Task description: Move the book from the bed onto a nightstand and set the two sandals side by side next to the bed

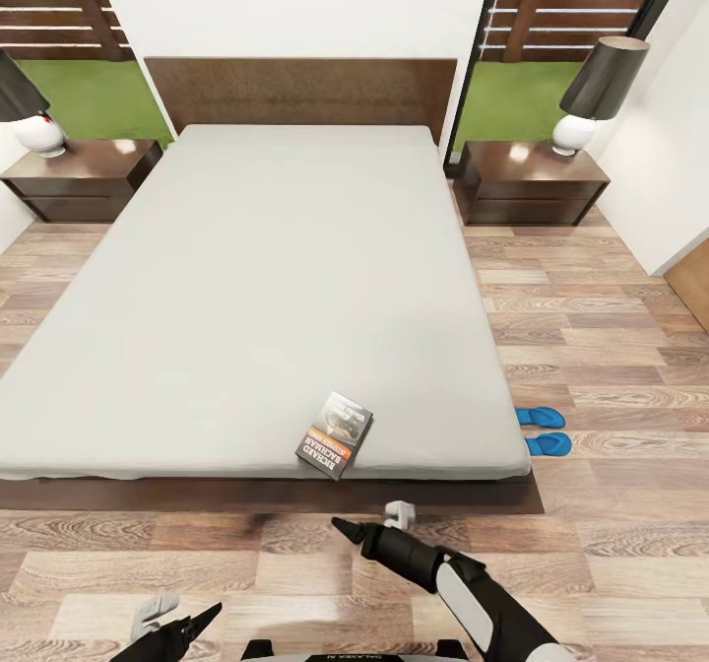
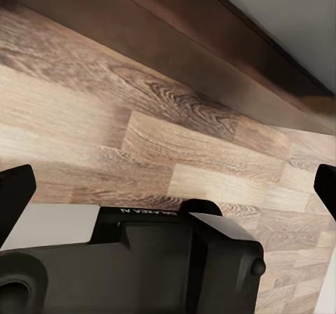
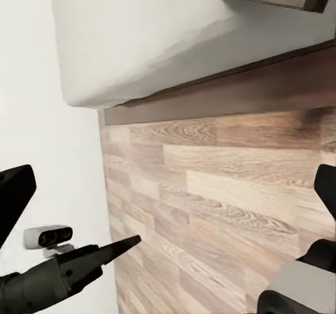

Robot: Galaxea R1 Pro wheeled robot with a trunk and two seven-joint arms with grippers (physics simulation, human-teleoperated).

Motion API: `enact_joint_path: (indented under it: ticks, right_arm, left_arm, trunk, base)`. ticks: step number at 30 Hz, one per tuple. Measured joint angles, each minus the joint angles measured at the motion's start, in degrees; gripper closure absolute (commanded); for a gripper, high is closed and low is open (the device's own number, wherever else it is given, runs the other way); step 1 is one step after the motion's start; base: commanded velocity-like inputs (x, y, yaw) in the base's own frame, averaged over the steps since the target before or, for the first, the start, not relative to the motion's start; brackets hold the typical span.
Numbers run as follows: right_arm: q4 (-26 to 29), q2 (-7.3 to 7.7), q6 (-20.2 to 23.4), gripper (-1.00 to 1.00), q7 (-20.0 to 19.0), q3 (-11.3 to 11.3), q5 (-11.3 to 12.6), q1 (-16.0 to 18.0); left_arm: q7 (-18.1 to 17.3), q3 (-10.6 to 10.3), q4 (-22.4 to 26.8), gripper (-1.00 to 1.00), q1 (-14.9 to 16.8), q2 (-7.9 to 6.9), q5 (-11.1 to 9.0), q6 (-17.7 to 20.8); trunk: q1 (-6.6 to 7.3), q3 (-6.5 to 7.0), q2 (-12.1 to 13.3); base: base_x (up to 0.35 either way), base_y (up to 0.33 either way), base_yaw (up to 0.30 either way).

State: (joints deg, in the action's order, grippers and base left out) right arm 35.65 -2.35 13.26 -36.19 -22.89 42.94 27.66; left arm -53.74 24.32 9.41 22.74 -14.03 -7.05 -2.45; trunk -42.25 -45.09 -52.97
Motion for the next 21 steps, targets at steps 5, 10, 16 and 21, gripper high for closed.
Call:
enact_joint_path:
  ticks: [5, 10, 16, 21]
  right_arm:
    - [1.87, 0.17, 0.01, -1.0, -2.65, 0.28, 7.36, 0.0]
    - [2.64, 0.24, 0.04, -1.0, -6.87, 0.34, 15.16, 0.0]
    - [3.18, 0.25, 0.34, -1.0, -10.55, 0.3, 16.34, -0.01]
    - [3.38, 0.17, 0.53, -1.0, -10.89, 0.35, 16.47, -0.01]
  left_arm:
    - [0.02, -0.05, 0.0, -1.0, 0.0, 0.08, 0.0, -0.02]
    - [0.11, -0.07, 0.0, -1.0, 0.0, 0.23, 0.05, -0.03]
    - [0.13, -0.05, 0.0, -1.0, 0.0, 0.26, 0.07, -0.02]
    - [0.21, 0.04, -0.73, -1.0, 0.0, 0.27, 0.13, -0.09]
  trunk:
    - [0.0, 0.0, 0.0]
    - [0.0, 0.0, 0.0]
    - [0.0, 0.0, 0.0]
    - [0.0, 0.0, 0.0]
  base:
    - [0.0, 0.0, 0.0]
    - [0.0, 0.0, 0.0]
    - [0.0, 0.0, 0.0]
    - [0.0, 0.0, 0.0]
